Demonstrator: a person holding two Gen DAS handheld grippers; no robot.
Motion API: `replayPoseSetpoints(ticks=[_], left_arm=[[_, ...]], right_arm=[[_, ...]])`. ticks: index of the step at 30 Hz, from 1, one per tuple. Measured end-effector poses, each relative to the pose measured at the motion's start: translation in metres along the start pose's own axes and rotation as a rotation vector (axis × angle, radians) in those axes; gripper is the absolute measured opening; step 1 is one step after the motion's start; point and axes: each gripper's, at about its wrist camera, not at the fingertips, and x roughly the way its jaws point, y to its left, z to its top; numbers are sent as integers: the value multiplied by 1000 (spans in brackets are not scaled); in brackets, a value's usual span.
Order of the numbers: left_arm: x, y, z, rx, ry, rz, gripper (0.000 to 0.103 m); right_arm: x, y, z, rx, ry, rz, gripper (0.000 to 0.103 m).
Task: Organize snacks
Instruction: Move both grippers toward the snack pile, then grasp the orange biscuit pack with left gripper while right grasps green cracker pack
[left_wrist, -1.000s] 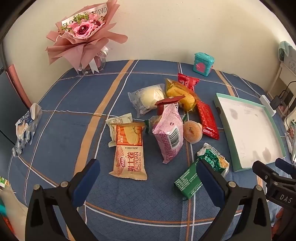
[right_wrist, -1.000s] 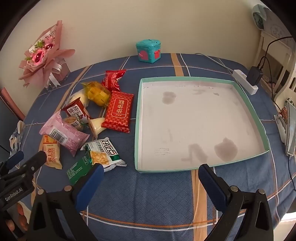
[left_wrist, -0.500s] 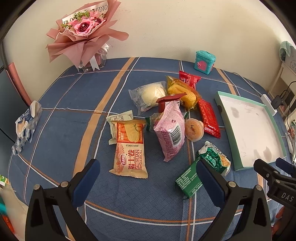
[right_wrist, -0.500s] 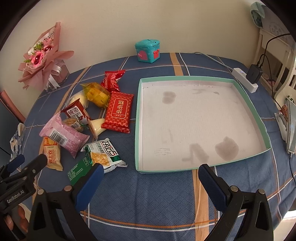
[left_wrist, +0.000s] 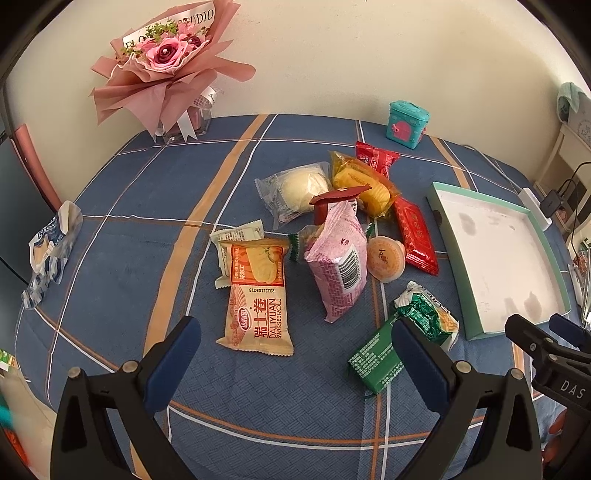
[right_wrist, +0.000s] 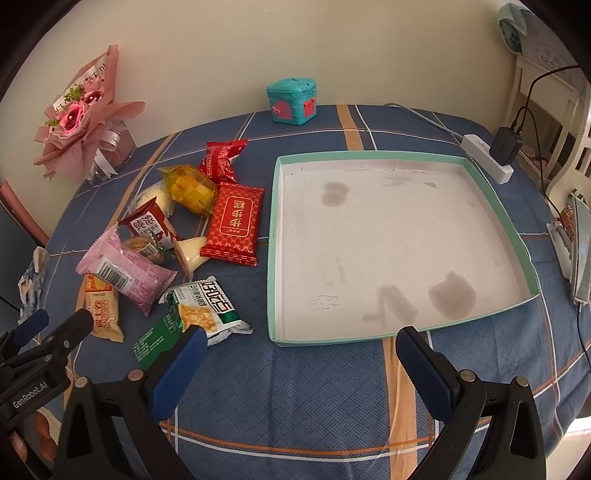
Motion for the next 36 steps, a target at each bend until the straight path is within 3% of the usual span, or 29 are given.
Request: replayPoseSetpoints(ticks=[6, 15, 21, 25, 31, 36], left_arm=[[2, 2, -1, -10, 5, -11, 103], [5, 5, 0, -28, 17, -34, 103], [7, 20, 3, -87, 7, -40, 103], [14, 30, 8, -100, 43, -36, 103], [26, 49, 18, -136, 71, -35, 98], [44, 55, 20, -141, 121, -47, 92]], right_arm=[[0, -1, 0, 7, -30, 1, 103], [2, 1, 0, 5, -1, -5, 103], [1, 10, 7, -8, -17, 42, 103], [2, 26, 17, -55, -24, 73, 103], [18, 46, 25, -80, 44, 125, 102], [34, 62, 29, -121, 98, 157, 91]])
